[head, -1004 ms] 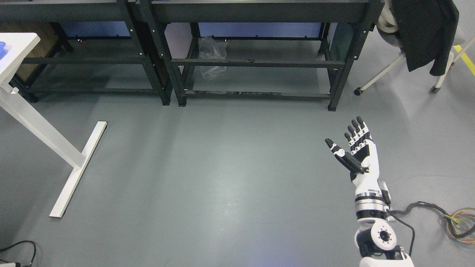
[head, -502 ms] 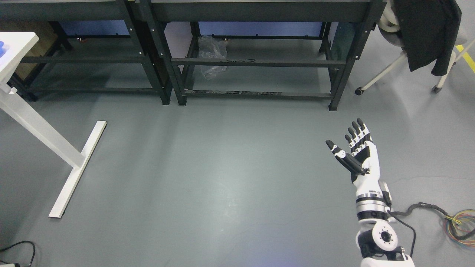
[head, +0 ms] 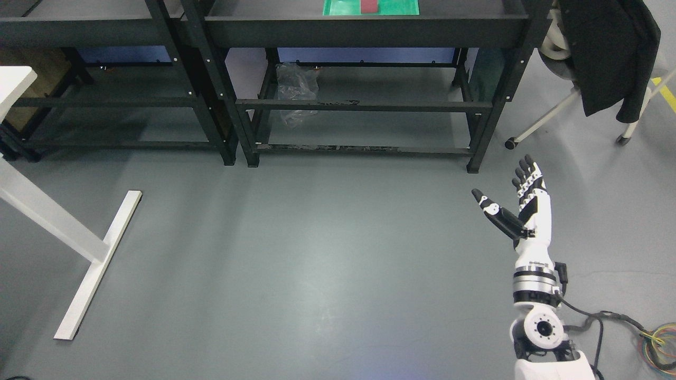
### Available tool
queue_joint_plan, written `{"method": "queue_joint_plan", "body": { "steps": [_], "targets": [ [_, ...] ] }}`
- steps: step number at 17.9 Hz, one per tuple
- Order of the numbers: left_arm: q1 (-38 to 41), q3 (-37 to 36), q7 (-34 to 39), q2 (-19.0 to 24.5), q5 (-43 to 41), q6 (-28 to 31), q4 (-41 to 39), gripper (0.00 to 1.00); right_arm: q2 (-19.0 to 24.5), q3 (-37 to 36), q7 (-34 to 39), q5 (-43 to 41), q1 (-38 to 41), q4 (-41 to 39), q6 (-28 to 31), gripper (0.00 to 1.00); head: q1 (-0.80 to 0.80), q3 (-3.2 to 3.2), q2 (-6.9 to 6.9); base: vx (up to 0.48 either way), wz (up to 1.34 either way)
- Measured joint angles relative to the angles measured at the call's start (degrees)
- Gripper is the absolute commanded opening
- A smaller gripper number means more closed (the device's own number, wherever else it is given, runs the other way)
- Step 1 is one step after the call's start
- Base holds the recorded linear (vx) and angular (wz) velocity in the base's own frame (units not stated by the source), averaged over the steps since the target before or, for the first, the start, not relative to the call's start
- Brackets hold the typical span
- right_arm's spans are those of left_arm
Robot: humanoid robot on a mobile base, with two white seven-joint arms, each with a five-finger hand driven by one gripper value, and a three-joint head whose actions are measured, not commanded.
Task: Pick pink block from left shelf to tray
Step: 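Reach the right hand forward over the green tray toward the pink cube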
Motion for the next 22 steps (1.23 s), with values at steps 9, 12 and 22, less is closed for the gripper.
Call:
{"method": "queue_joint_plan", "body": {
  "steps": [9, 12, 22],
  "targets": [
    [0.01, 0.0, 0.0, 0.0, 0.0, 0.0, 0.0, 1.0, -0.07, 1.46, -2.73, 14.47, -0.27, -2.07, 4.3, 0.99, 0.0, 0.0, 0.0, 0.207, 0.07],
    [0.01, 0.0, 0.0, 0.0, 0.0, 0.0, 0.0, 1.0, -0.05, 3.14, -2.96, 19.65, -0.59, -2.56, 9.54, 0.99, 0.0, 0.0, 0.0, 0.237, 0.23],
    [0.0, 0.0, 0.0, 0.0, 0.0, 0.0, 0.0, 1.0, -0.93, 5.81, -3.16, 35.72, -0.9, -4.5, 12.93, 0.99, 0.0, 0.0, 0.0, 0.297, 0.14]
  ]
}}
